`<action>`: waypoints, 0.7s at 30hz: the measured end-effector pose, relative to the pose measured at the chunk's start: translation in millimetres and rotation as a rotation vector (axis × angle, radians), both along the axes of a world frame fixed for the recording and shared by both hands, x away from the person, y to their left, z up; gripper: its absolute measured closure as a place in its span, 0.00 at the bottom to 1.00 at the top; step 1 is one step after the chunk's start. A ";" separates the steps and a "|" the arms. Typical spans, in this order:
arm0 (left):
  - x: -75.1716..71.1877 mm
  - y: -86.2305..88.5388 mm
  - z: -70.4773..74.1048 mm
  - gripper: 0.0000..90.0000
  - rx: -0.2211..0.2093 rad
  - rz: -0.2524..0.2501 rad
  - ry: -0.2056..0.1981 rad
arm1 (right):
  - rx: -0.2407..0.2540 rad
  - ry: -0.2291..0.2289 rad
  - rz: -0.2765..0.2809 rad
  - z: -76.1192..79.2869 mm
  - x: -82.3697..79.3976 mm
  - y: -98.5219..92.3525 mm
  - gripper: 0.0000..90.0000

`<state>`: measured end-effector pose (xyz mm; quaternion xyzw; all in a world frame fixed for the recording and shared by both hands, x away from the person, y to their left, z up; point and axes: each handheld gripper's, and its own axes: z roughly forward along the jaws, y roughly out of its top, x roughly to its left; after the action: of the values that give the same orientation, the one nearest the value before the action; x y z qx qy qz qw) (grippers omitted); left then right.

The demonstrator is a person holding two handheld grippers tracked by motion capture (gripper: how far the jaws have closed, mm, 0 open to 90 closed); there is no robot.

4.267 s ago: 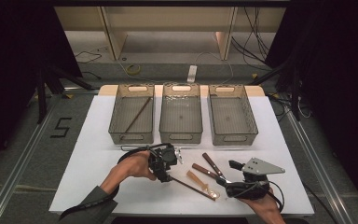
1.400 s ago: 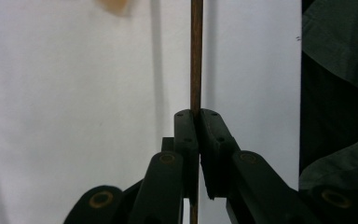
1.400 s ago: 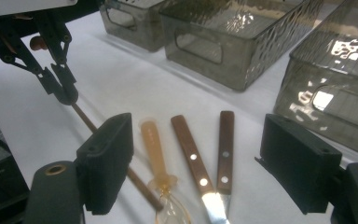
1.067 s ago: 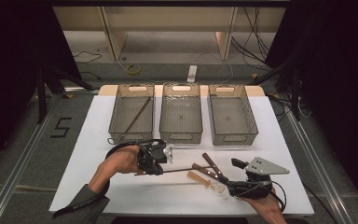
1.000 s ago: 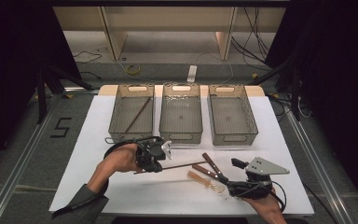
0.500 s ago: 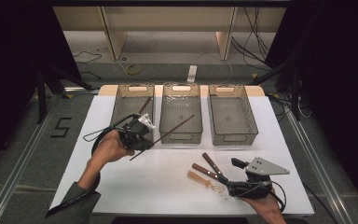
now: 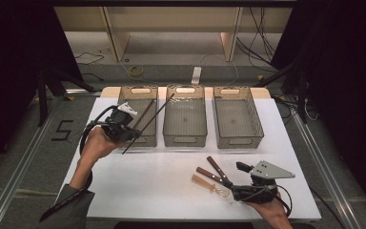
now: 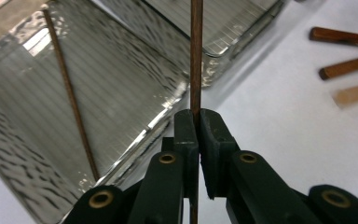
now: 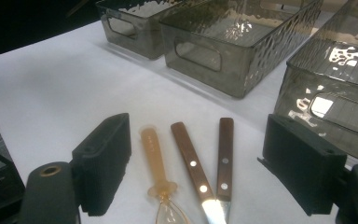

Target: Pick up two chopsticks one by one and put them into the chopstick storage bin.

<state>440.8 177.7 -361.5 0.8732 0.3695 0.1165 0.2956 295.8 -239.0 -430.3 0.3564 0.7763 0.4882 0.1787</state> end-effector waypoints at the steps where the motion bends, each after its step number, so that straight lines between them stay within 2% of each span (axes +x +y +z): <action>1: 1.5 2.2 0.2 0.95 -0.008 0.009 -0.001 | -0.001 0.000 -0.001 0.0 0.0 0.0 0.27; 9: 16.0 11.4 2.4 0.95 -0.064 0.077 -0.020 | -0.001 0.003 -0.003 -0.3 0.0 -0.3 0.27; 13: 27.8 11.1 5.3 0.95 -0.025 0.089 -0.019 | 0.002 0.004 -0.003 -0.7 0.5 -1.2 0.27; 16: 37.2 14.3 10.9 0.95 -0.044 0.102 -0.017 | 0.002 0.007 -0.005 -0.6 0.8 -1.3 0.27; 18: 43.0 15.0 12.2 0.95 -0.038 0.110 -0.019 | 0.002 0.008 -0.003 -0.7 0.9 -0.9 0.27; 21: 53.9 20.3 11.6 0.95 -0.062 0.134 -0.006 | 0.002 0.004 -0.002 -0.9 0.7 -0.4 0.27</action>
<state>494.7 198.0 -349.8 0.8365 0.4296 0.1273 0.3153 296.5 -239.4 -431.2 0.3582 0.7760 0.4880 0.1771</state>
